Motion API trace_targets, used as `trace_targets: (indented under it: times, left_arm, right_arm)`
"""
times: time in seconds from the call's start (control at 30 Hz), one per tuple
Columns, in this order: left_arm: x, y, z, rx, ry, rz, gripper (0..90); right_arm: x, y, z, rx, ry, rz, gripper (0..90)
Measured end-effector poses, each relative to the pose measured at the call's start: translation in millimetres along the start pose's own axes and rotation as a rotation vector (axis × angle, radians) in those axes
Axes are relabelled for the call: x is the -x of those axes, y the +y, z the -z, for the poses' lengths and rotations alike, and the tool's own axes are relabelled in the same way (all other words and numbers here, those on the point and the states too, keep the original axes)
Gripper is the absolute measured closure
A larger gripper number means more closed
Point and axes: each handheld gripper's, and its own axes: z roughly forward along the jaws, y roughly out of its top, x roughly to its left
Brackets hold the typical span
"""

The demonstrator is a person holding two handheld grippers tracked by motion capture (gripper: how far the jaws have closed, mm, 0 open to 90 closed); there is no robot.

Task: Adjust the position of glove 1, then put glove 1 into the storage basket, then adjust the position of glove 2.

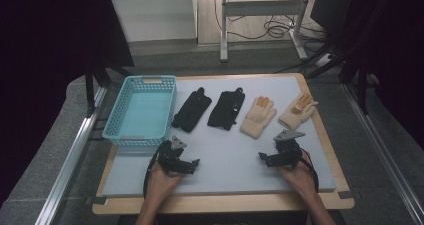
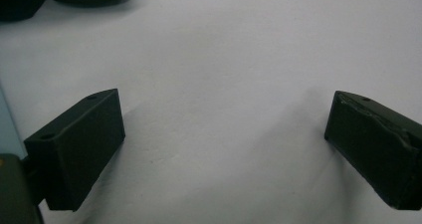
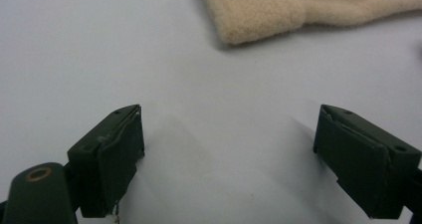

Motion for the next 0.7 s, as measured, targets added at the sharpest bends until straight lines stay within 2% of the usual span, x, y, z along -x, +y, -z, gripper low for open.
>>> trace_targets:
  times: [0.7]
  left_arm:
    - [-0.4,-0.2,0.0,0.002,-0.001,-0.002,3.0]
  right_arm:
    - [0.1,0.3,-0.2,-0.007,0.007,0.003,9.8]
